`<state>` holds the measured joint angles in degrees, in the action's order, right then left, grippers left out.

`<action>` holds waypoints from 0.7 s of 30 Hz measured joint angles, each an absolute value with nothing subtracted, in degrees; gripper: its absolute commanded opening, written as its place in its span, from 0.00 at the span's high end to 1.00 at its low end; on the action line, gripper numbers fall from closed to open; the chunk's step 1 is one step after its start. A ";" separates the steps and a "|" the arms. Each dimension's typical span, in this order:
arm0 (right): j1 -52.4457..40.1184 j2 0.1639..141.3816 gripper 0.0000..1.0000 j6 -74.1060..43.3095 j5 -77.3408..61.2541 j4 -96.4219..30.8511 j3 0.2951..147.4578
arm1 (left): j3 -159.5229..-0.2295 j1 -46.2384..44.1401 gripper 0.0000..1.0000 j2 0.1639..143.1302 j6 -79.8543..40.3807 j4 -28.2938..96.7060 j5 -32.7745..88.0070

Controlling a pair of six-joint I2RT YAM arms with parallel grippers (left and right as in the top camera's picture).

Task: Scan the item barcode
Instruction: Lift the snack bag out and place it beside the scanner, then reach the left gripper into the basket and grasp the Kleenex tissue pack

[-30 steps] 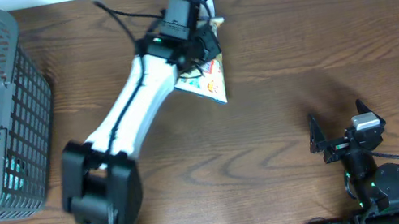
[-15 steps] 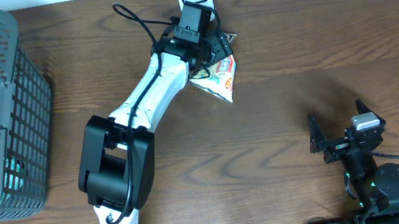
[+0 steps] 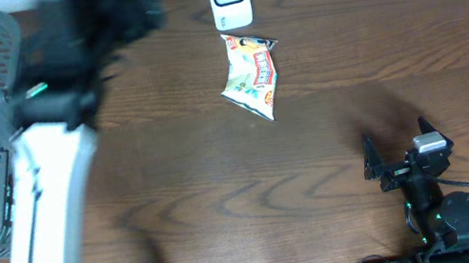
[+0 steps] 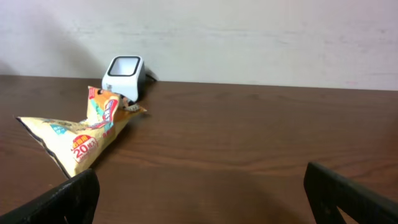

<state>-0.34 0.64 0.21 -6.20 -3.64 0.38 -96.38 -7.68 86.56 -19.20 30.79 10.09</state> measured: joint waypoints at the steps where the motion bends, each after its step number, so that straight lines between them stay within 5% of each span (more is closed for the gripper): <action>1: -0.34 0.64 0.01 0.21 -6.17 -3.64 0.38 | -96.44 -4.86 0.15 84.25 -18.57 31.38 9.89; 11: -0.34 0.64 0.01 0.21 -6.17 -3.64 0.38 | -96.60 28.73 0.15 74.72 -8.51 43.22 -4.51; 21: -0.34 0.64 0.01 0.21 -6.15 -3.64 0.38 | -96.05 43.00 0.16 87.29 -1.41 54.94 -9.85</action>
<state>-0.34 0.64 0.21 -6.15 -3.64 0.38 -96.05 43.00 87.29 -1.41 54.94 -9.85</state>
